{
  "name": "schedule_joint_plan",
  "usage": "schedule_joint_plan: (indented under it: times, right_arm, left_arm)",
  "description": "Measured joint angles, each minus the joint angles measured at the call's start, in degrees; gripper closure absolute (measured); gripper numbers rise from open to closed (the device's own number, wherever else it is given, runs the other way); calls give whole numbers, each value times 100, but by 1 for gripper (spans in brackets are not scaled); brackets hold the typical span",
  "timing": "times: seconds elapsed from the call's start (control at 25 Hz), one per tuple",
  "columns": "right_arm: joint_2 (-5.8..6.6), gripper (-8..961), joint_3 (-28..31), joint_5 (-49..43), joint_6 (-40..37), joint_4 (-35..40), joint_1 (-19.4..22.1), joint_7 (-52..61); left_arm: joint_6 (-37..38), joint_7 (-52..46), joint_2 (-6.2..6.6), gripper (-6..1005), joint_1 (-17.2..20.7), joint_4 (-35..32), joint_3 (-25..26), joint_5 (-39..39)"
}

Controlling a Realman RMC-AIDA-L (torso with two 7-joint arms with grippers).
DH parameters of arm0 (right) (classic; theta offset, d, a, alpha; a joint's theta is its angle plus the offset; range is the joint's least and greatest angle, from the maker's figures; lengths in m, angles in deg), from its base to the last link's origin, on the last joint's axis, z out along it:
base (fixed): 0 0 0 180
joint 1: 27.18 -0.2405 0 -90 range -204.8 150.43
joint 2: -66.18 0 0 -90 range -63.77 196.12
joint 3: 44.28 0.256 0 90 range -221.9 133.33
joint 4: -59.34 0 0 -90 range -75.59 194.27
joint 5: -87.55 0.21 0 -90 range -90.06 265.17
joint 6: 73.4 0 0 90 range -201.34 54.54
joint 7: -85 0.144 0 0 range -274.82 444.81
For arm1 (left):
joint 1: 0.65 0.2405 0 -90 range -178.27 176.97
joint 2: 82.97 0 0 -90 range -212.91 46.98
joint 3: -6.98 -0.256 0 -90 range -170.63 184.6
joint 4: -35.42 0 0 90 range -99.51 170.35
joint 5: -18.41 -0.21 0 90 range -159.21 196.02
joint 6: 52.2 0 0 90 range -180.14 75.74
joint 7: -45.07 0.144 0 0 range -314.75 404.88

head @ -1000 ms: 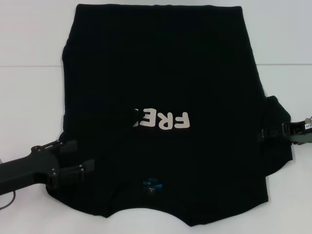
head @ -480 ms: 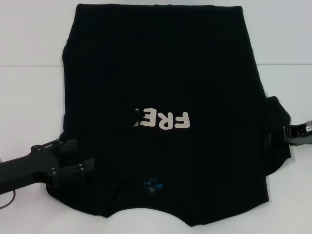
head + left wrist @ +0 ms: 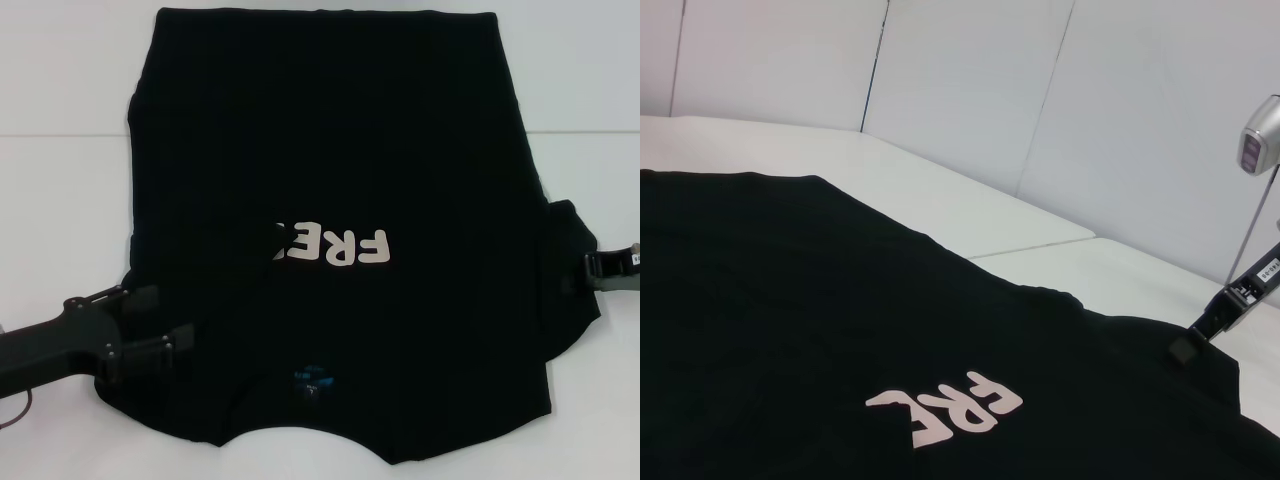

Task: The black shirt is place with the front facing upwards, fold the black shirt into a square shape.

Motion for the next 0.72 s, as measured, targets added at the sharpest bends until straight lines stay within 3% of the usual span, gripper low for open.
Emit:
schedule_joint_plan:
  times: [0.32, 0.72]
  right_arm:
    - [18, 920, 64, 38, -84, 283, 209, -2]
    - [26, 919, 326, 447, -544, 990, 543, -323]
  left_arm:
    - [-1, -13, 0, 136, -5, 9, 0, 0]
    - [8, -162, 9, 136, -8, 17, 3, 0]
